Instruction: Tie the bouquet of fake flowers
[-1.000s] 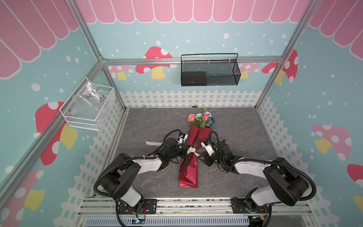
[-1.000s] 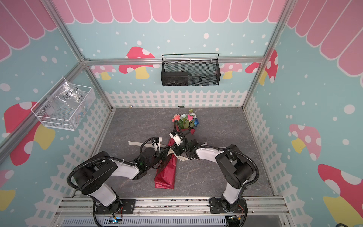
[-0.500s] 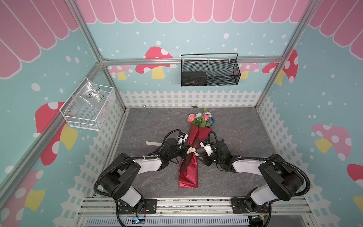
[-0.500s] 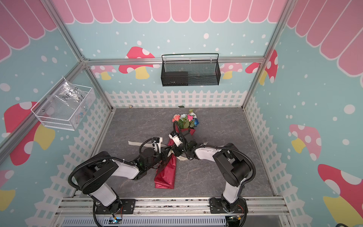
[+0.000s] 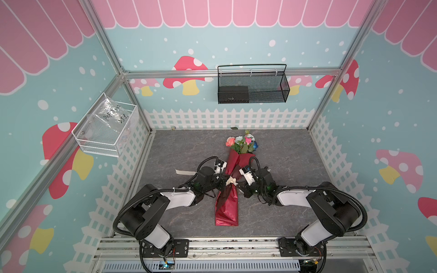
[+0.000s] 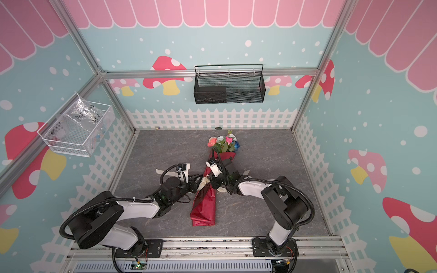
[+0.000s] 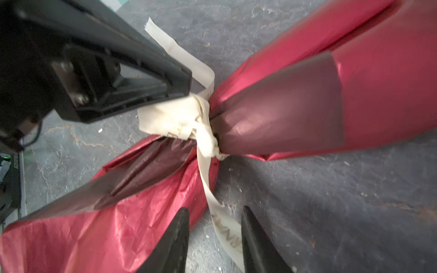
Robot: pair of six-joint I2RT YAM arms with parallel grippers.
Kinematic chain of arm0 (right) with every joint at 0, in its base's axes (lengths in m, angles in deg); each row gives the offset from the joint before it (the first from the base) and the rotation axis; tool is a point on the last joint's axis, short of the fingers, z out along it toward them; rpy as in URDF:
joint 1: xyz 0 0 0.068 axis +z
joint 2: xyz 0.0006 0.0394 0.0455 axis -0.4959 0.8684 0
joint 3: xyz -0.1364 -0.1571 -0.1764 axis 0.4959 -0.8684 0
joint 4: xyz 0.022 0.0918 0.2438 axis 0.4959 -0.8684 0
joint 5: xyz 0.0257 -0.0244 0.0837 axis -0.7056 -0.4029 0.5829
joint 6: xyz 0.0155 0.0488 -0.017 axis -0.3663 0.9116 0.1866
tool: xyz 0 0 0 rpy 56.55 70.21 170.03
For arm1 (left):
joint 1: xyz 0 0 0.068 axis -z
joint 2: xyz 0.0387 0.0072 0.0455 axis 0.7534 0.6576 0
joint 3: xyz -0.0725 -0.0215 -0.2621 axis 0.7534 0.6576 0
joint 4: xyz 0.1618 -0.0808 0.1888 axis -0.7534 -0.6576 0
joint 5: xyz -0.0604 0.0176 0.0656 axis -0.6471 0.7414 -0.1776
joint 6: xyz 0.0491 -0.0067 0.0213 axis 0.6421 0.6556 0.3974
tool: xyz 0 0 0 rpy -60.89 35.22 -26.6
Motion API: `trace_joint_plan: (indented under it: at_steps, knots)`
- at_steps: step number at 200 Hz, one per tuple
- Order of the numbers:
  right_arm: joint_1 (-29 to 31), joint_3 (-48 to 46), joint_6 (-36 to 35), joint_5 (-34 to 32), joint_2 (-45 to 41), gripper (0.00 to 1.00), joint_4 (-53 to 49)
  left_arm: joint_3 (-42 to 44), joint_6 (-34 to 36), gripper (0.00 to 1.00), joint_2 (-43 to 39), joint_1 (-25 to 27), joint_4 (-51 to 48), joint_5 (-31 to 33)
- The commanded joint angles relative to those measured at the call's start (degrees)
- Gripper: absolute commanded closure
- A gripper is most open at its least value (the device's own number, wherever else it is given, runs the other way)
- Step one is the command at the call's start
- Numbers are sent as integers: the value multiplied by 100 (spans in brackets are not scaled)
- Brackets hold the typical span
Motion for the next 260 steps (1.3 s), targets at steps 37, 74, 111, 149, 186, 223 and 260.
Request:
trace_joint_plan:
  at_steps: [37, 74, 111, 149, 186, 223, 260]
  knots:
    - [-13, -91, 19, 52, -109, 100, 328, -840, 918, 66, 11, -521, -2080, -1315]
    - [-10, -88, 50, 94, -71, 100, 364, -1032, 1141, 65, 363, -495, -2030, -1836]
    - [-13, -68, 59, 149, -24, 100, 372, -1171, 1659, 66, 494, -467, -2133, -1400]
    - [-9, -53, 68, 192, 19, 100, 379, -1227, 1726, 73, 500, -465, -1906, -1132]
    - [-14, -41, 85, 250, 87, 100, 392, -1294, 1759, 77, 507, -470, -1844, -1074]
    - [-14, -37, 98, 263, 105, 100, 412, -1489, 1869, 75, 568, -465, -2045, -1288]
    - [-11, -53, 120, 289, 107, 100, 434, -1602, 1933, 75, 555, -459, -2223, -1264]
